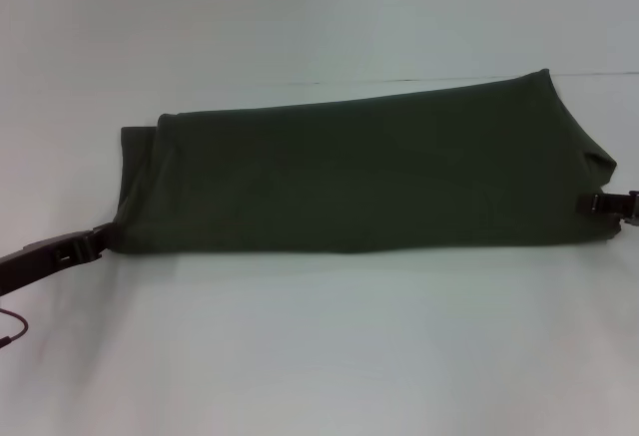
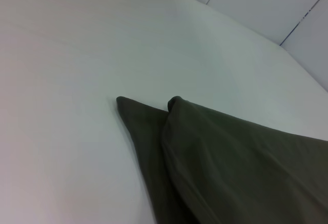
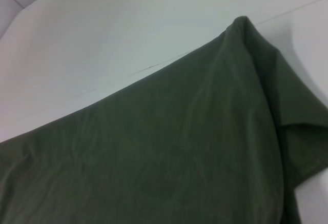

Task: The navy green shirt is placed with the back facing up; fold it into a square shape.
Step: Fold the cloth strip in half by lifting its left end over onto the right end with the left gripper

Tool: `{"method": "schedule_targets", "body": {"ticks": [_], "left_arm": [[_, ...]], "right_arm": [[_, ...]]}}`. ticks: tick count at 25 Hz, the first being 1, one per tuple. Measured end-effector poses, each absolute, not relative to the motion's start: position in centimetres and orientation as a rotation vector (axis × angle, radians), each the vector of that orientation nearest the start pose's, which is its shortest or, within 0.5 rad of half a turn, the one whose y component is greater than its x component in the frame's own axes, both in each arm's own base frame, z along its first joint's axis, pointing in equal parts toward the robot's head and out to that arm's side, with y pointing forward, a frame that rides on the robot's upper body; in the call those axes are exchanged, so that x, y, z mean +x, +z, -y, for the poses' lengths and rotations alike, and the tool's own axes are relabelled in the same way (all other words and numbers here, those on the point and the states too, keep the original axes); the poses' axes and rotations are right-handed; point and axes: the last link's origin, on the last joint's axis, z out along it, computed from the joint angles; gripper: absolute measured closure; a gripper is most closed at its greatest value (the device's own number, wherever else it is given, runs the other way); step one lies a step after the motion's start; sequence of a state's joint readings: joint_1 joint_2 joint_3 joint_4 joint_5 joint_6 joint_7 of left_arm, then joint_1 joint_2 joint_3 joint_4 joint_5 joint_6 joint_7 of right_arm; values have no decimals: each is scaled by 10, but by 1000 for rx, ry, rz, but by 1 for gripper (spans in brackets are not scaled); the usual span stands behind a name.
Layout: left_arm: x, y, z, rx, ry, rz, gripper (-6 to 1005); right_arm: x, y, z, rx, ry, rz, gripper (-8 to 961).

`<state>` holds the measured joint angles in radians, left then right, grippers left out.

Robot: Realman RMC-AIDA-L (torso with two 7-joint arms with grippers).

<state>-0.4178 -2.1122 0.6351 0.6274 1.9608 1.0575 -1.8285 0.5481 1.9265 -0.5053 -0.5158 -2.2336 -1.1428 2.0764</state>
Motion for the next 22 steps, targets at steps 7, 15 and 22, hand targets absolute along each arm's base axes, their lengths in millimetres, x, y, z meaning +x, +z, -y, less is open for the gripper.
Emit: {"method": "schedule_targets", "body": {"ticks": [7, 15, 22], "left_arm": [[-348, 6, -339, -1986, -616, 1409, 999], [-347, 6, -339, -1990, -616, 1407, 999], [-347, 8, -340, -1984, -620, 1402, 999]], "right_arm": [[363, 57, -364, -1952, 463, -1602, 477], [368, 58, -361, -1941, 466, -1602, 837], [367, 58, -360, -1955, 472, -1576, 941]]}}
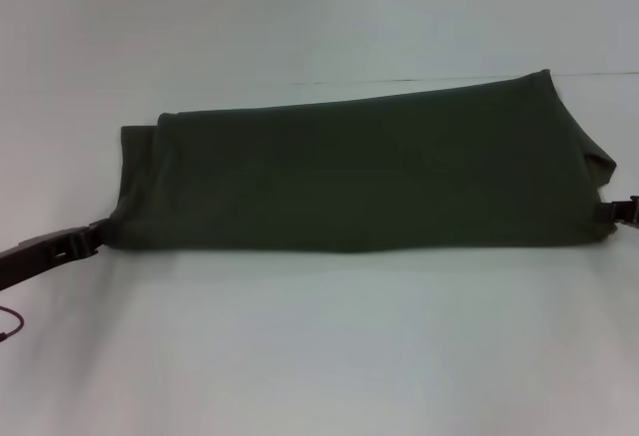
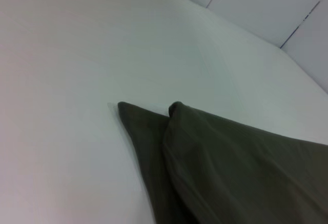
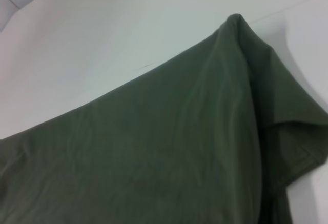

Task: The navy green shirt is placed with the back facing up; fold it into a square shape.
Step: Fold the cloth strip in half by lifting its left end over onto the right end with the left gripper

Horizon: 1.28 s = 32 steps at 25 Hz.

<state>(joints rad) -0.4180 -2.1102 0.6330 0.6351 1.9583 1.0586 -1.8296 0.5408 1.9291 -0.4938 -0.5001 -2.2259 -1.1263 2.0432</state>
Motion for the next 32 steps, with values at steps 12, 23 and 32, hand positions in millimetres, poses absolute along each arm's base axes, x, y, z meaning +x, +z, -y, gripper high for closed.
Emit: {"method": "schedule_targets", "body": {"ticks": [12, 23, 32], "left_arm": [[-358, 32, -334, -1922, -627, 1386, 999], [-367, 36, -327, -1895, -620, 1399, 998], [-365, 36, -323, -1908, -655, 1406, 999]], "right_arm": [[361, 55, -355, -1990, 564, -1555, 945], [366, 54, -347, -1973, 571, -1576, 935], [357, 53, -345, -2029, 641, -1542, 924]]}}
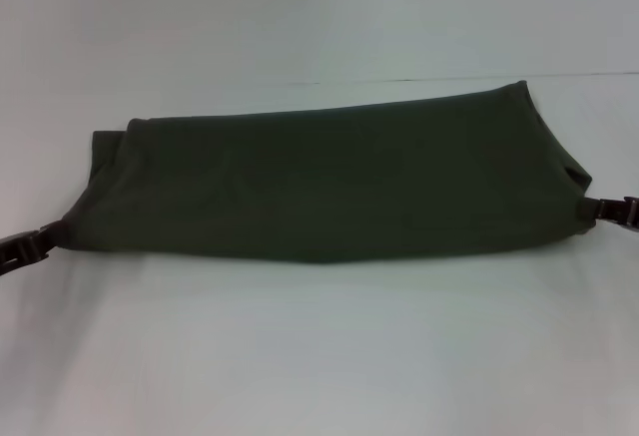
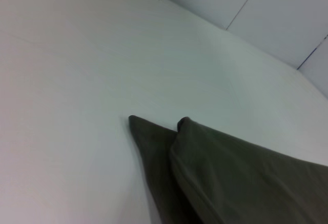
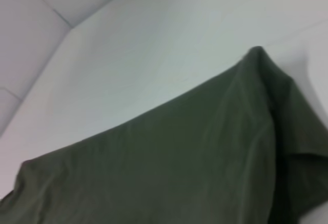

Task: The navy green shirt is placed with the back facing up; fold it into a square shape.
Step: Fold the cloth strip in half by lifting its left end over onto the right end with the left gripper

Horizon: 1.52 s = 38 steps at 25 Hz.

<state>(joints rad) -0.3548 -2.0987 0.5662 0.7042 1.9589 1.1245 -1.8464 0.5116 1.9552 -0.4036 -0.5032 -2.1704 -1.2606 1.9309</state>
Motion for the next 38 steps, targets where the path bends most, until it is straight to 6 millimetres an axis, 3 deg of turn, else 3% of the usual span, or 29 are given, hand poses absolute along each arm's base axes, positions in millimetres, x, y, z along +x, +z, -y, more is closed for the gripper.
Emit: {"method": "schedule_targets", "body": {"ticks": [8, 13, 18, 21, 26, 31, 38], "left_arm": [[-370, 48, -315, -1863, -731, 1426, 936], [-374, 54, -310, -1815, -782, 1450, 884], [-362, 53, -301, -1855, -909, 1504, 698], [-351, 45, -296, -1916, -958, 1560, 470], [-341, 33, -290, -1973, -1005, 1649, 225], [-336, 25, -286, -1997, -1020, 1745, 130], [-337, 15, -283, -1973, -949, 1915, 110]], "right_arm": [[361, 60, -340, -2015, 660, -1524, 914], [362, 77, -335, -1984, 725, -1473, 657], [353, 91, -333, -2008, 815, -1414, 508], [349, 93, -337, -2035, 811, -1396, 417], [341, 95, -346, -2063, 809, -1357, 263], [327, 92, -358, -2142, 774, -1314, 39], [320, 92, -368, -2163, 741, -1288, 42]]}}
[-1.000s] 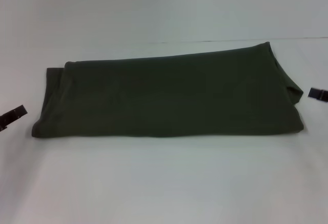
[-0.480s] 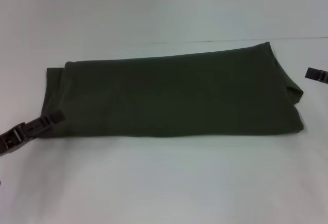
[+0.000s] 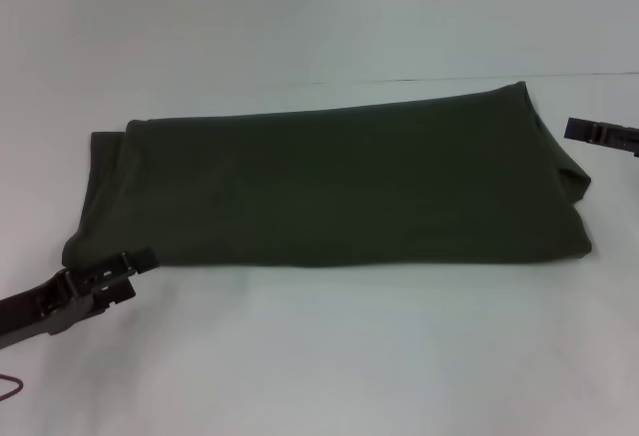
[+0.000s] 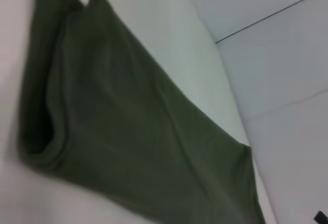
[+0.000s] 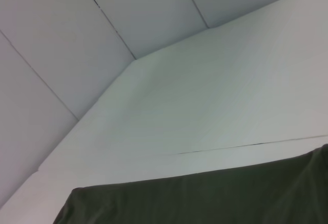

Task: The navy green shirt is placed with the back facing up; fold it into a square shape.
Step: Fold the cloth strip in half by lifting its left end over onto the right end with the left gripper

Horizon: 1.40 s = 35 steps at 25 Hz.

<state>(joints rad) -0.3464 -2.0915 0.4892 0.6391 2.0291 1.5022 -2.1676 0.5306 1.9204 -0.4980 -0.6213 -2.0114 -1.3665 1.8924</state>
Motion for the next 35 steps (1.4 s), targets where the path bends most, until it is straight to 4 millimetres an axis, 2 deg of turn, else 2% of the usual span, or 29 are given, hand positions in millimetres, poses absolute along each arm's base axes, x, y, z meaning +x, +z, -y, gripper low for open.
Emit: {"method": "schedule_targets", "body": {"ticks": [8, 16, 35], "left_arm": [[-353, 19, -297, -1842, -832, 1962, 109], [-355, 24, -310, -1812, -802, 1950, 114], [-363, 31, -319, -1773, -717, 1935, 114]], "right_arm": [[318, 93, -371, -2161, 736, -1283, 45], [318, 94, -372, -2152, 748, -1291, 48], [320, 95, -371, -2136, 759, -1304, 48]]}}
